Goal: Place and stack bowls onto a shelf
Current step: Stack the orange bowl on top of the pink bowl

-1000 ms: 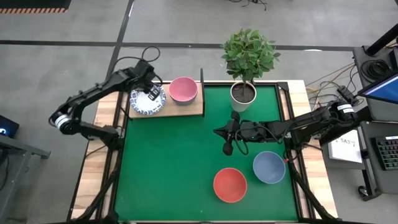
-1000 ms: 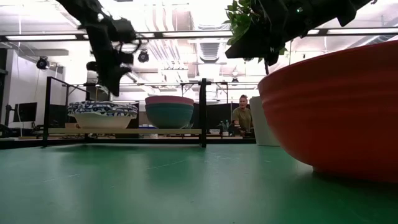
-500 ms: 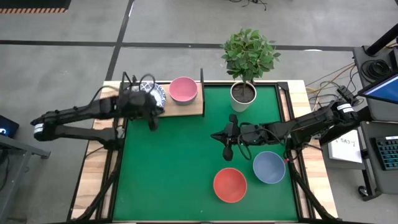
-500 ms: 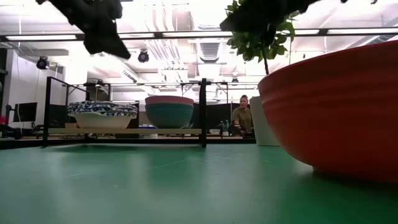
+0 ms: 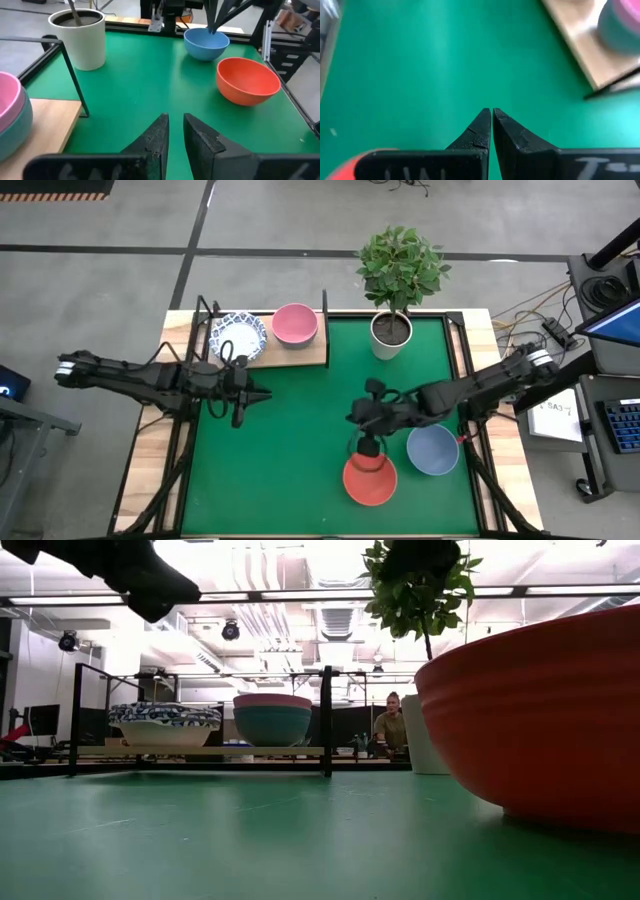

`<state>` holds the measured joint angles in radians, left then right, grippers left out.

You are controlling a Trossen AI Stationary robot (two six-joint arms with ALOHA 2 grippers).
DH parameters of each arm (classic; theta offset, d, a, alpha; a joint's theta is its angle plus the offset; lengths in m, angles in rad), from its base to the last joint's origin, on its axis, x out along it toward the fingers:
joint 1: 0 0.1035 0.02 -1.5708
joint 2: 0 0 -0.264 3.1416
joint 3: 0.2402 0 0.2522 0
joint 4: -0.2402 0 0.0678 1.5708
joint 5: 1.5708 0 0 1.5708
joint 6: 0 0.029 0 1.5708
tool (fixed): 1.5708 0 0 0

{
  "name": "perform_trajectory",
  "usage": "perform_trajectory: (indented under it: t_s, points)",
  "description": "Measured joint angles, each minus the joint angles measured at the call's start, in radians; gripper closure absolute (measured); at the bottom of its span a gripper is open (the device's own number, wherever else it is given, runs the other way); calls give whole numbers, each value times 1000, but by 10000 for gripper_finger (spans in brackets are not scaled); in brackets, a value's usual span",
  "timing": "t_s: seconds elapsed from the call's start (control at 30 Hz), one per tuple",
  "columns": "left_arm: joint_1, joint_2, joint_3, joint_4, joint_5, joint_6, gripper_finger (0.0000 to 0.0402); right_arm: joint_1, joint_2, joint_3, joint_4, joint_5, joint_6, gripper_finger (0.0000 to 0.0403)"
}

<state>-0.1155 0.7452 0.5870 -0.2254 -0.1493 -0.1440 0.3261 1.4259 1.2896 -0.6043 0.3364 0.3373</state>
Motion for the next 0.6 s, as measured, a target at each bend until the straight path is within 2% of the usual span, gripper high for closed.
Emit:
perform_trajectory:
  t_s: [0.07, 0.2, 0.37, 0.47, 0.6]
  points:
    - [0, 0, -1, 4, 0, 0, 361, 4, 57, 64, -121, -25, 4, 394]
    - [0, 0, 6, 1, -1, 15, 361, 3, 154, 156, -261, -140, 0, 394]
    - [0, -2, 24, 2, -1, 66, 361, 4, 240, 192, -288, -267, -41, 394]
    - [0, 0, 37, 4, -1, 85, 361, 3, 268, 194, -288, -327, -7, 390]
    - [0, -1, 40, 2, -1, 100, 361, 1, 288, 194, -287, -372, 16, 366]
